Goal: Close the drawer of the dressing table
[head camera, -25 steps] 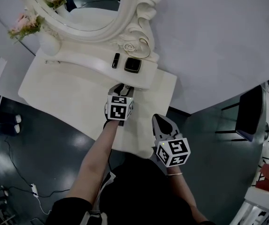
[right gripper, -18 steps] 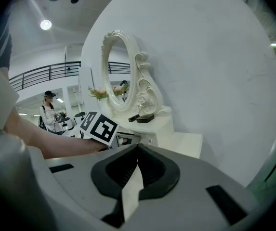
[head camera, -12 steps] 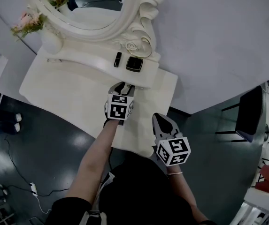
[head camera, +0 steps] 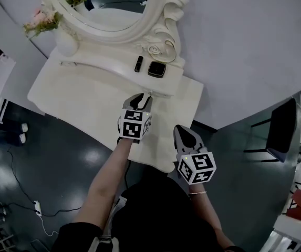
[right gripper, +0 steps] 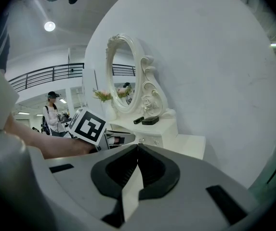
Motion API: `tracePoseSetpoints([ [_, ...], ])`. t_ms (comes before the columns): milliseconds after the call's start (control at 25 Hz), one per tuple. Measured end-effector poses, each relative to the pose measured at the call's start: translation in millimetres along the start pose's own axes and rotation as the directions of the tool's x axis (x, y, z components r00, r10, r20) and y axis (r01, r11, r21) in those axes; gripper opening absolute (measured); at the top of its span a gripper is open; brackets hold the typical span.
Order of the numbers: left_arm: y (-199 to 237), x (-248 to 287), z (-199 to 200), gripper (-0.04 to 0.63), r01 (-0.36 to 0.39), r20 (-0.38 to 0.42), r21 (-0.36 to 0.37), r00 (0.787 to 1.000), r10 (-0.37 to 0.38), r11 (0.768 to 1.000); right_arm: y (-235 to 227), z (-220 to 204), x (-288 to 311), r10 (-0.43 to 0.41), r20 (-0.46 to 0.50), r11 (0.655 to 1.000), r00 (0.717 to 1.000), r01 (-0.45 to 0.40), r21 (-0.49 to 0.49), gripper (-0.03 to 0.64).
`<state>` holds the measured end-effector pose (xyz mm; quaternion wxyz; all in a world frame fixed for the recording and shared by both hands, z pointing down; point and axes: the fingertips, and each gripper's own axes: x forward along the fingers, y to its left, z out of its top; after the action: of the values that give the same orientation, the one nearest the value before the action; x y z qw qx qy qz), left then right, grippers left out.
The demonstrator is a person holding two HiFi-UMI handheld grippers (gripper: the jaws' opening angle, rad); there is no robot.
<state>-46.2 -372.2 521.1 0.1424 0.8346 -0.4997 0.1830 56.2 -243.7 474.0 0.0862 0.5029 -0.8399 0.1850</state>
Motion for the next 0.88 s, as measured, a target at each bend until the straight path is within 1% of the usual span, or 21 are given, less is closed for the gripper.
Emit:
tracePoseSetpoints([
  [440, -4.5, -43.3, -7.2, 0.089, -0.019, 0.03, -0.034, 0.999, 0.02, 0.999, 12.9, 0.2, -8.4, 0.023, 0.017, 1.0, 1.0, -0.023, -0.008, 0.005],
  [880, -21.5, -88.5, -13.8, 0.057, -0.036, 0.066, -0.048, 0.997, 0.039, 0.998, 21.3, 0.6, -21.4, 0.036, 0.032, 0.999, 0.999, -0.035, -0.023, 0.005],
])
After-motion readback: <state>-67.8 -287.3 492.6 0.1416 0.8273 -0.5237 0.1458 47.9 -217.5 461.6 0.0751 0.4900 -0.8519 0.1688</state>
